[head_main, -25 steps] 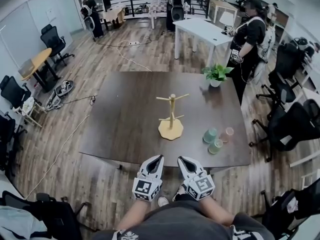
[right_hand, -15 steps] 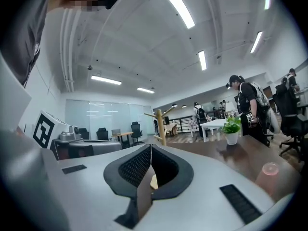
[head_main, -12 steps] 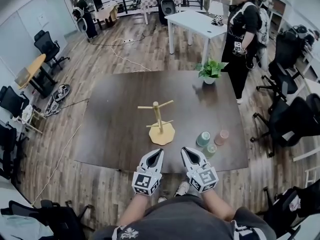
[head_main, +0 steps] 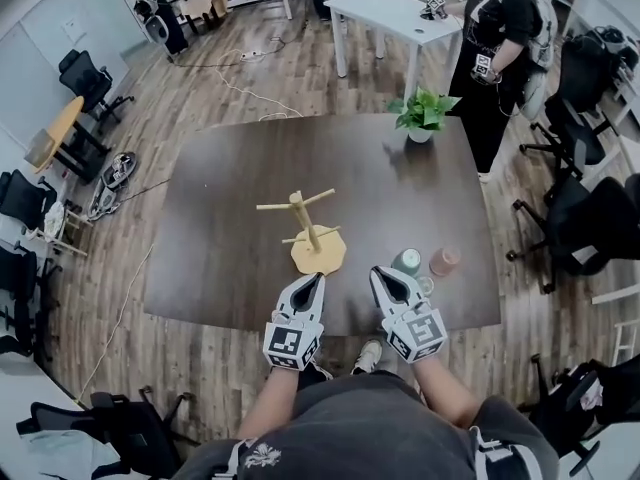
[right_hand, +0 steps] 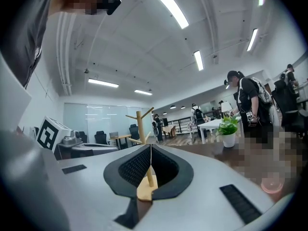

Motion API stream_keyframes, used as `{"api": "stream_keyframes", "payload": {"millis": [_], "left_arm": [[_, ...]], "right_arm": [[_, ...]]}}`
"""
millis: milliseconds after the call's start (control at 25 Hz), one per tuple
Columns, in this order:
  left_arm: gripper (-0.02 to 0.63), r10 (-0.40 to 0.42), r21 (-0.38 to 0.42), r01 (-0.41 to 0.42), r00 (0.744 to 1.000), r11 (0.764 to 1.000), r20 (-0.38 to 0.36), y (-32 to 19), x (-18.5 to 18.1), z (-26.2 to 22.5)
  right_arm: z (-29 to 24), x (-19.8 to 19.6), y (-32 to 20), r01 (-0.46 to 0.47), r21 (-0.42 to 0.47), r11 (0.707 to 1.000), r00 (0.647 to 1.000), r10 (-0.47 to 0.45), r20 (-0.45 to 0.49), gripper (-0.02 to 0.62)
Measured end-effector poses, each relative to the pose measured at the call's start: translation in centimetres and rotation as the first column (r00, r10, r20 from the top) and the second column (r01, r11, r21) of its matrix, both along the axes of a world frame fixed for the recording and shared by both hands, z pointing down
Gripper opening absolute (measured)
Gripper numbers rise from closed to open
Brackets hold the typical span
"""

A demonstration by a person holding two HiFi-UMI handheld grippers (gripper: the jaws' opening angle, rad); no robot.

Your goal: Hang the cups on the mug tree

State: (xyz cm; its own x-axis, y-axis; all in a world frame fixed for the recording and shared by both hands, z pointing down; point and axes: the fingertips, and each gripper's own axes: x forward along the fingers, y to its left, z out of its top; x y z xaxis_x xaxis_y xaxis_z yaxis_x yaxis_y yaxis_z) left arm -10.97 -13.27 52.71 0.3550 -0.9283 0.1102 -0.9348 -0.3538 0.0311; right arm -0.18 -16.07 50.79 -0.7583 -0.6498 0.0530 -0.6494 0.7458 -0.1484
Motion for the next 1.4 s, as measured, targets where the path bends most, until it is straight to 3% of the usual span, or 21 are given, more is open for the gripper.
{"api": "stream_keyframes", "payload": {"millis": [240, 440, 640, 1400], "left_arm": [[0.005, 0.074, -0.023, -0.074, 0.997, 0.997, -0.009, -1.8, 0.9, 0.9], [0.005, 0.118, -0.014, -0.118, 0.993, 0.993, -0.012, -3.2, 1.8, 0.3], [0.005, 0.168, -0.041, -0.167, 0.985, 0.985, 0.044, -3.2, 3.4, 1.5], [0.005, 0.353, -0.096, -0.349, 0.935, 0.932, 0.021, -3.1, 12.6, 6.3]], "right_arm": [[1.0, 0.6, -1.2, -0.060, -0.045, 0.997, 0.997, 0.062, 0.040, 0.026], [1.1, 1.3, -1.4, -0.102, -0.031, 0.994, 0.995, 0.102, 0.020, 0.026], [1.8, 2.6, -1.7, -0.144, -0.022, 0.989, 0.989, 0.144, 0.019, 0.026], [7.8, 10.9, 0.1, -0.280, -0.046, 0.959, 0.950, 0.271, -0.153, 0.026]]}}
